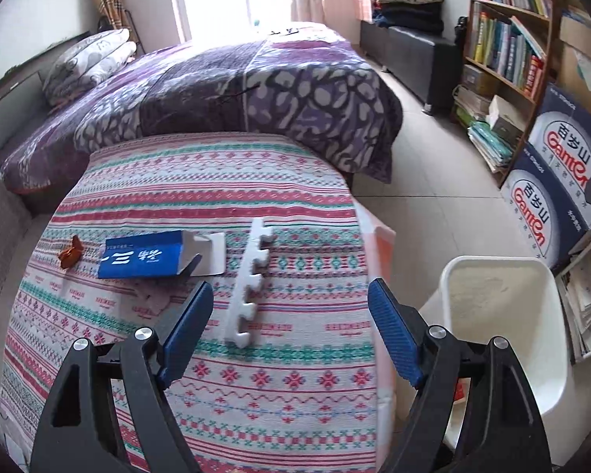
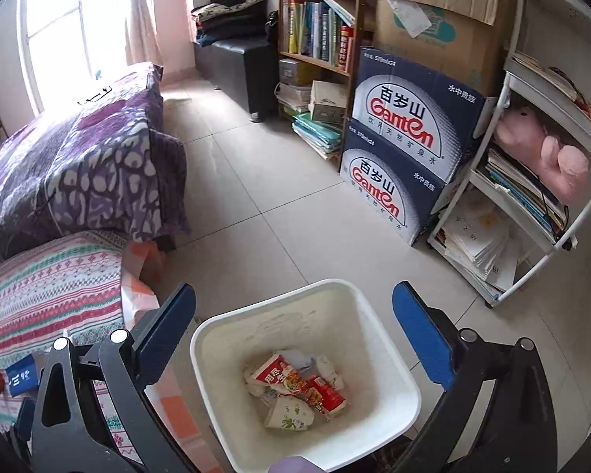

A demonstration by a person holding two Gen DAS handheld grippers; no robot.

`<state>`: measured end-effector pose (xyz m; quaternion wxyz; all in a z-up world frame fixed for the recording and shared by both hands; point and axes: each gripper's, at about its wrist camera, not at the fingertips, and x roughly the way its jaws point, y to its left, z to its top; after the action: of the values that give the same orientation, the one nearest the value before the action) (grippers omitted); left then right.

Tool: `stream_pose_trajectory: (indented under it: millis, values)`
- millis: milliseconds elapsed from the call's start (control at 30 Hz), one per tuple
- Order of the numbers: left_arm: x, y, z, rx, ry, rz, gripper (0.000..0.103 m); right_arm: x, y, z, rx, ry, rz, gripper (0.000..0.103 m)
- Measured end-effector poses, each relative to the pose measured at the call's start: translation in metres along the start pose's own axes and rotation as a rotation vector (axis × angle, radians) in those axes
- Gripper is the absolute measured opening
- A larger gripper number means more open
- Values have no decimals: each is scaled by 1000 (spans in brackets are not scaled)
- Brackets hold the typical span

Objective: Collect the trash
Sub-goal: 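Move both open tools back to the bedspread toward the foam strip and wrapper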

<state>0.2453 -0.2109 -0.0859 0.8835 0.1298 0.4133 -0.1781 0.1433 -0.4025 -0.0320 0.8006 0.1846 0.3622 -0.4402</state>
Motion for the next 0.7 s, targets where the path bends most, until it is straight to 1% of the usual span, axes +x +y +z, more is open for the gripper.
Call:
stream_pose_trajectory:
  millis: [167,400,567,700]
  values:
    - [14,50,0,-84,49,55,79,-2,37,-12,-67,23,36,96]
    - [35,122,-3,-210,108,107,79,0,91,-31,-157,72,82,96]
    - [46,182,1,-277,107,188,79,6,130,-47,-203,139,142,96]
    - [68,237,-1,-317,154,238,79,10,160,-60,-253,166,170,96]
